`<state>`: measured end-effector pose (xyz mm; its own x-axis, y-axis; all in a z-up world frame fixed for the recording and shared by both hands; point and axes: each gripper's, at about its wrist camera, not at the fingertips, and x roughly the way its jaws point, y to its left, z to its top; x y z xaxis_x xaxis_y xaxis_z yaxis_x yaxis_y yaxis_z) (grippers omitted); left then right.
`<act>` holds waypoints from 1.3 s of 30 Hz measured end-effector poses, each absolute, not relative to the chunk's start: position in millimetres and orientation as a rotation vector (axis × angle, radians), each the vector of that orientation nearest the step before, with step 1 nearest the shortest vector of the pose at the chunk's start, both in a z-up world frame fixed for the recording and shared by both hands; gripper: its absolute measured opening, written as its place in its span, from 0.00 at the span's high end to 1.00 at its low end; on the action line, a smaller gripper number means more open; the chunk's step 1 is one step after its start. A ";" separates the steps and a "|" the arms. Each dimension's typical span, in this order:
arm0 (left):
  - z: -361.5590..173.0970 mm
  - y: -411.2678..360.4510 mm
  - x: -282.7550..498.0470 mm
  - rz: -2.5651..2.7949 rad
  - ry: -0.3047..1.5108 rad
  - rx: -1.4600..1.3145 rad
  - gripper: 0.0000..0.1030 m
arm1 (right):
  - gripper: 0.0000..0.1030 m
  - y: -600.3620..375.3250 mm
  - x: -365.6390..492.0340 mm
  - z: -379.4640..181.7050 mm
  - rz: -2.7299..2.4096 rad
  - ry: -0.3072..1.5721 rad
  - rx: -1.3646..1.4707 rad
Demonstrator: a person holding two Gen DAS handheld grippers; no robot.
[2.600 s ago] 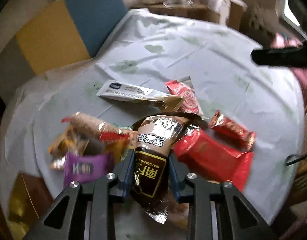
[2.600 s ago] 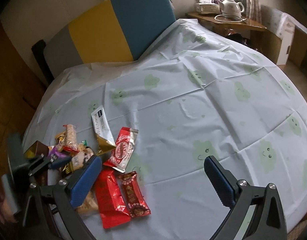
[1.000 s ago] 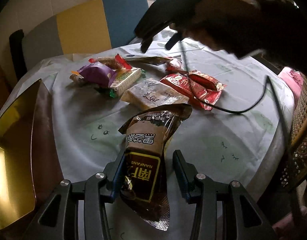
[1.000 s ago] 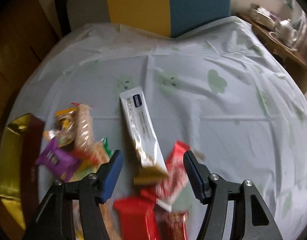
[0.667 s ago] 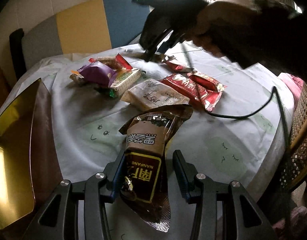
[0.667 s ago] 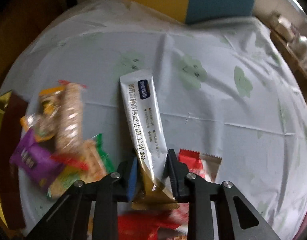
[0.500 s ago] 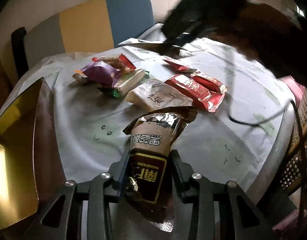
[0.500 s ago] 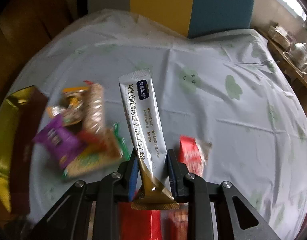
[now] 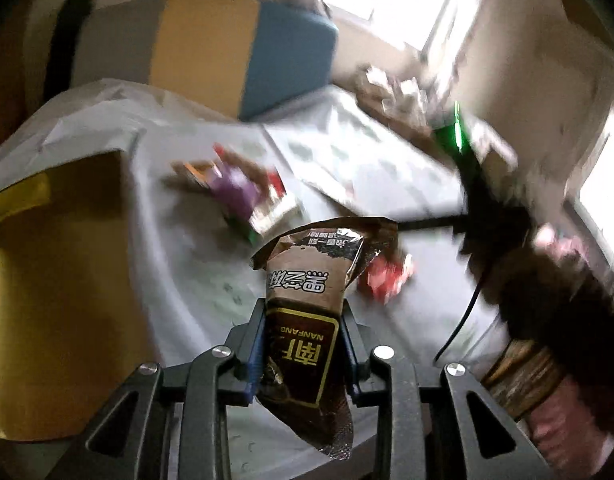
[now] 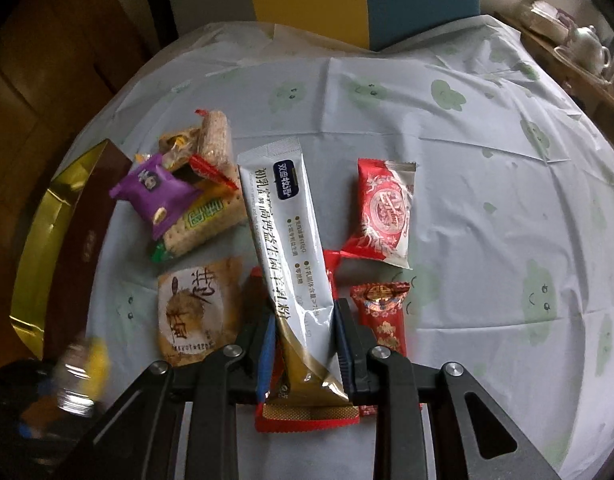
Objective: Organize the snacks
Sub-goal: 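Carry the brown packet into the gold tray and open the left gripper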
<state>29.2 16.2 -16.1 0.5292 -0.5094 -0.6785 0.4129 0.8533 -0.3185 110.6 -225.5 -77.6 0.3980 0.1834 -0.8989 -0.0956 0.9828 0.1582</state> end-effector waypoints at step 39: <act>-32.1 118.4 128.4 -0.033 0.939 -0.328 0.61 | 0.74 -225.4 114.6 -67.6 0.133 1.103 0.055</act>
